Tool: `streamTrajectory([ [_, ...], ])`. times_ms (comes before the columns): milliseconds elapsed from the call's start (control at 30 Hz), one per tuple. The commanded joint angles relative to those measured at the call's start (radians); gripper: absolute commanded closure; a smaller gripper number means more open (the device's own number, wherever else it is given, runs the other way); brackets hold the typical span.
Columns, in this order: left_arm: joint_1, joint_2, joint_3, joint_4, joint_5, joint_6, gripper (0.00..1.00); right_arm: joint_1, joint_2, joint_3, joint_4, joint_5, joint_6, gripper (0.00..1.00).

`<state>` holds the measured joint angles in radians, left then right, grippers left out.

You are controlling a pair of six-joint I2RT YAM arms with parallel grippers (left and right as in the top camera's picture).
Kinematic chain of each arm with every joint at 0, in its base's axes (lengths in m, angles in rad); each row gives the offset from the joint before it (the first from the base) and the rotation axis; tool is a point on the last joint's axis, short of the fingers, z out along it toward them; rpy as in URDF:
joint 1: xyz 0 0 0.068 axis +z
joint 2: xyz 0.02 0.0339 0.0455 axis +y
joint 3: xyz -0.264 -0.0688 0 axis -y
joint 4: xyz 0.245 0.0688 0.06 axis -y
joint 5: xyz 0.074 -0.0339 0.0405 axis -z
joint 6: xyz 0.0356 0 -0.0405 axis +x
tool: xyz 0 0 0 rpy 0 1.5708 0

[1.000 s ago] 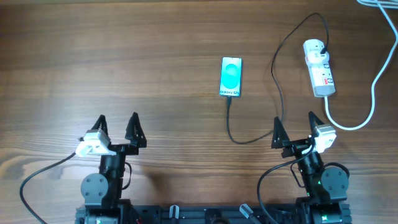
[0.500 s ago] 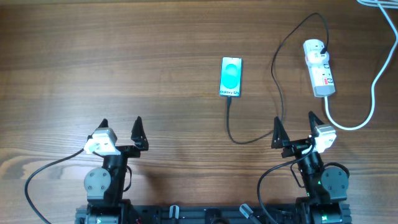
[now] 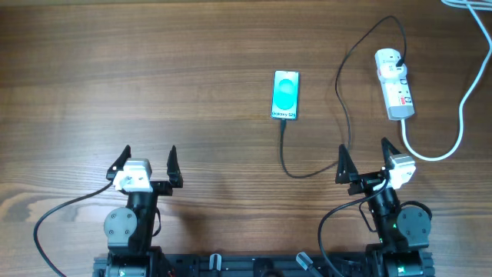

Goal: Plug charger to phone and switch on socket

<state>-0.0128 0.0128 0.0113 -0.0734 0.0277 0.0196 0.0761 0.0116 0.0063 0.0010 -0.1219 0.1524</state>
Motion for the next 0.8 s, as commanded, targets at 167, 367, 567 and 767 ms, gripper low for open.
streamTrajectory([
  [167, 0.003, -0.010, -0.005, -0.003, 0.002, 0.026, 0.00, 0.005, -0.008, -0.001, 0.005, 0.017, 0.008, 0.00],
  [367, 0.003, -0.010, -0.005, -0.003, 0.002, 0.026, 0.00, 0.005, -0.008, -0.001, 0.005, 0.017, 0.008, 0.00],
  [567, 0.003, -0.010, -0.005, -0.003, 0.002, 0.026, 0.00, 0.002, -0.007, -0.001, 0.000, 0.044, -0.077, 0.01],
  [767, 0.003, -0.010, -0.005, -0.003, 0.002, 0.026, 0.00, 0.002, -0.007, -0.001, -0.002, 0.051, -0.224, 0.00],
])
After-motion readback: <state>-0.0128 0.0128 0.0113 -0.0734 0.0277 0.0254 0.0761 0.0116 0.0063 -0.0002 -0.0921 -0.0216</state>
